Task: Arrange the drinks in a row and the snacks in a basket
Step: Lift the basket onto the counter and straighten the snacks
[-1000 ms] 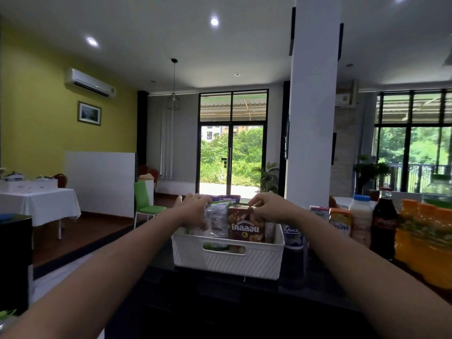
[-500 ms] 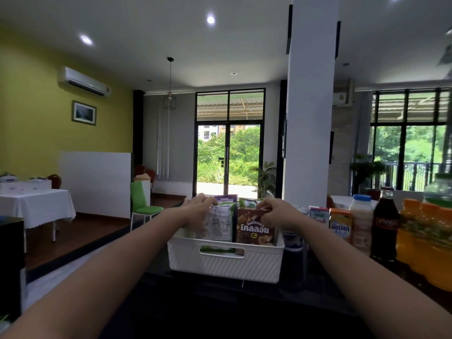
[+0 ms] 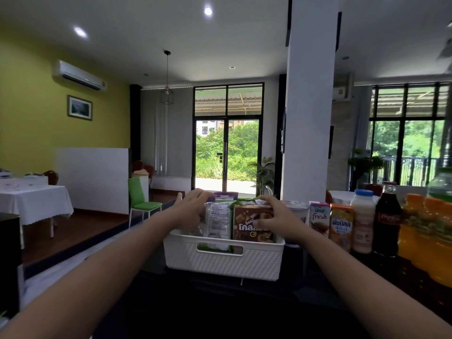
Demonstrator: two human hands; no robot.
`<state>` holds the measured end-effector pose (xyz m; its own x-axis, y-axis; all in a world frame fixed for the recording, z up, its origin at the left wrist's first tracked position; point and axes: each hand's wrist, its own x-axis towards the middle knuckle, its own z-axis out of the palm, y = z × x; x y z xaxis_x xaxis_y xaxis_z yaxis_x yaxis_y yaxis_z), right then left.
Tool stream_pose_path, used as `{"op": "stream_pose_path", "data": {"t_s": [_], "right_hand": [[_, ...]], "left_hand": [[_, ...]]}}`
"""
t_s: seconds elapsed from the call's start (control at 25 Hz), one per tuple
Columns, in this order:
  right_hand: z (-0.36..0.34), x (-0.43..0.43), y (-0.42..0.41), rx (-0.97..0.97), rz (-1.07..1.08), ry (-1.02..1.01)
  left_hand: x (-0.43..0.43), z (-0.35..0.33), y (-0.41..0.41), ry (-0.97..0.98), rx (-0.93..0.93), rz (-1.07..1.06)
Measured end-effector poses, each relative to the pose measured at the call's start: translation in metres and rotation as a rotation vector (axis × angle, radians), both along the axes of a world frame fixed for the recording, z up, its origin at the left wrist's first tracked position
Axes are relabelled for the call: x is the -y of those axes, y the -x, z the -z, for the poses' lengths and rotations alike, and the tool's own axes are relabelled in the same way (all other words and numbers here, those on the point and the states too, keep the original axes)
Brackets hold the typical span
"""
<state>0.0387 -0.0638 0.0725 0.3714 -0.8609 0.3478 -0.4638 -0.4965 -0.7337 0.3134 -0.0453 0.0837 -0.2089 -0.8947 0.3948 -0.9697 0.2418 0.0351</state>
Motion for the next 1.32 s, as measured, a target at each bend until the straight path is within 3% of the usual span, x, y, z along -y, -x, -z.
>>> {"op": "stream_pose_path", "data": {"t_s": [0.12,0.28,0.48,0.72,0.96,1.32], "right_hand": [[0.006,0.002,0.003,0.05,-0.002,-0.026],[0.008,0.002,0.001,0.025,0.086,-0.027],[0.004,0.0,-0.005,-0.101,0.198,0.03],[0.0,0.003,-0.013,-0.202,0.231,0.059],[0.002,-0.001,-0.012,-0.147,0.181,0.071],[-0.006,-0.026,-0.005,-0.416,0.305,0.16]], "left_hand": [[-0.006,-0.008,0.004,-0.127,-0.193,-0.022],[-0.008,-0.003,0.009,-0.252,-0.029,-0.091],[0.002,0.006,0.006,-0.132,0.031,0.022],[0.006,0.011,0.007,-0.053,-0.029,0.145],[0.0,0.003,0.003,-0.045,0.179,-0.029],[-0.042,-0.007,0.021,-0.036,0.123,-0.159]]}}
